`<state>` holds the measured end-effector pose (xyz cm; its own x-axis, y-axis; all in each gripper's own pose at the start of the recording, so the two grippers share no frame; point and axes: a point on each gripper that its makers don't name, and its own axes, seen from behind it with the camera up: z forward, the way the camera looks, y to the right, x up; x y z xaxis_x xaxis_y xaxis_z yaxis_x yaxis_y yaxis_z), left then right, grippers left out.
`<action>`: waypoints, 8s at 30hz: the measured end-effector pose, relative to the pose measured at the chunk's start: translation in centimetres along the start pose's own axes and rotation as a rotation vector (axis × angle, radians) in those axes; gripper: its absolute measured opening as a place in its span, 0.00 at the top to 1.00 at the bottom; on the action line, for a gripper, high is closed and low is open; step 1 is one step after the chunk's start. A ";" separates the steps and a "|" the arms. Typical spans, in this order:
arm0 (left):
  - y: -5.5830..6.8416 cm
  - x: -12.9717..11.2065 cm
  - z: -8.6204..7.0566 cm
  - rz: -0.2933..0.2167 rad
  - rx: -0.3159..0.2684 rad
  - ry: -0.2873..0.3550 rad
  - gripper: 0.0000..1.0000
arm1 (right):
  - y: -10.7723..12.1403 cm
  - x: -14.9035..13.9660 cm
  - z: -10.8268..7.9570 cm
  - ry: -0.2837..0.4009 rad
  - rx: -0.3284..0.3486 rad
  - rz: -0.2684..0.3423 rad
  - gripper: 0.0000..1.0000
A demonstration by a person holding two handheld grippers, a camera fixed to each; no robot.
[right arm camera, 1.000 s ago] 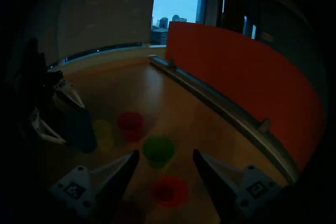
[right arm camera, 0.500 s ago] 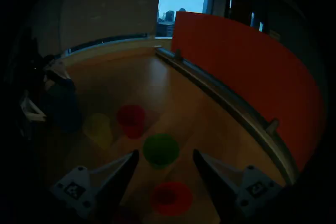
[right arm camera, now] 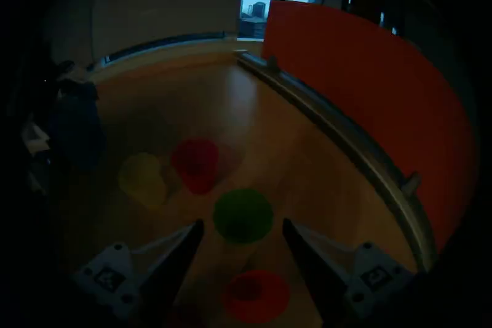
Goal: Pour water
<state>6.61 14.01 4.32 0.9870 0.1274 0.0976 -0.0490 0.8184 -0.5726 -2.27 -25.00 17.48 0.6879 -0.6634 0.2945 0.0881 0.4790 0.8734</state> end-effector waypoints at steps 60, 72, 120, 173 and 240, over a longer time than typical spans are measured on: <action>-1.7 -0.2 -1.5 -0.012 0.030 0.016 0.13 | 0.6 -1.8 5.1 -0.155 0.004 -0.058 0.01; -1.9 -0.3 -1.7 -0.015 0.036 0.016 0.13 | 0.6 -1.6 4.5 -0.137 0.003 -0.036 0.01; -1.0 2.7 -2.6 -0.041 0.043 0.015 0.13 | -3.6 3.5 -10.0 0.162 -0.088 0.021 0.01; 2.3 4.2 -2.8 -0.001 0.000 0.026 0.13 | -7.8 6.5 -18.3 0.492 -0.118 0.055 0.01; 3.1 4.7 -2.0 -0.027 -0.047 0.039 0.14 | -9.3 10.3 -21.6 0.738 -0.091 0.047 0.01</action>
<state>11.38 15.98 1.37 0.9931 0.0828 0.0828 -0.0155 0.7939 -0.6079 19.53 -23.87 4.02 0.9946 -0.0976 -0.0346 0.0839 0.5646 0.8211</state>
